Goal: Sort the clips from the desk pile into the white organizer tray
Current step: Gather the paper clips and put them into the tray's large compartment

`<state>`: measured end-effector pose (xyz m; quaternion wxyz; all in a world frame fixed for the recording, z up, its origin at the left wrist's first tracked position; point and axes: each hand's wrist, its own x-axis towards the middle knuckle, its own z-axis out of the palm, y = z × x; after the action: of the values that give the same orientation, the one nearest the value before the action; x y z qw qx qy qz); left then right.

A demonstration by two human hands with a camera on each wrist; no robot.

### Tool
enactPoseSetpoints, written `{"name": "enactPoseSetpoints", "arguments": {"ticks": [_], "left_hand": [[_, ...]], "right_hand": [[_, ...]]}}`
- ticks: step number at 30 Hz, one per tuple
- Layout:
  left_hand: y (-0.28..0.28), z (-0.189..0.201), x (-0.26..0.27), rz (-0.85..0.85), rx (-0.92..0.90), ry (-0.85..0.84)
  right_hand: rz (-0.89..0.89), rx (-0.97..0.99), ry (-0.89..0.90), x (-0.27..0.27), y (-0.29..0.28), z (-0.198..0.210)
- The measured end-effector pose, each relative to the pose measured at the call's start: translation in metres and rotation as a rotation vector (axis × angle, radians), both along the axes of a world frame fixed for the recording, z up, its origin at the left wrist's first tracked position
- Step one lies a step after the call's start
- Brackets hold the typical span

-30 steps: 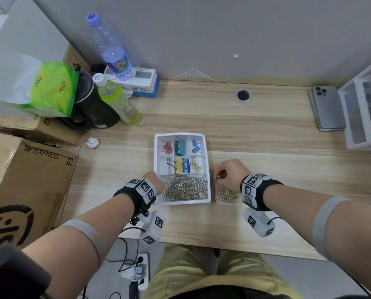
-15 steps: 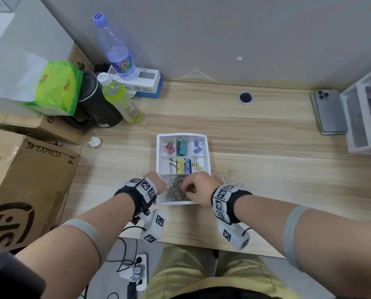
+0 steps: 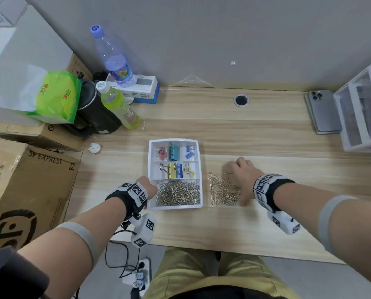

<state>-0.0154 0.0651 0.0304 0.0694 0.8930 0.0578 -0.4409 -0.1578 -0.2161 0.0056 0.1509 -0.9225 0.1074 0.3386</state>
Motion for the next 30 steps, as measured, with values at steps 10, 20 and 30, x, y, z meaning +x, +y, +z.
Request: {"name": "enactPoseSetpoints", "arguments": {"ticks": [10, 20, 30], "left_hand": [[0.000, -0.003, 0.001, 0.075, -0.029, 0.046], [0.002, -0.006, 0.000, -0.019, -0.014, 0.027], [0.002, -0.007, 0.000, -0.020, -0.015, 0.020]], "right_hand": [[-0.188, 0.336, -0.220, -0.009, 0.024, -0.029], [-0.145, 0.282, -0.239, -0.004, 0.049, -0.024], [-0.124, 0.256, -0.294, -0.003, 0.053, -0.031]]}}
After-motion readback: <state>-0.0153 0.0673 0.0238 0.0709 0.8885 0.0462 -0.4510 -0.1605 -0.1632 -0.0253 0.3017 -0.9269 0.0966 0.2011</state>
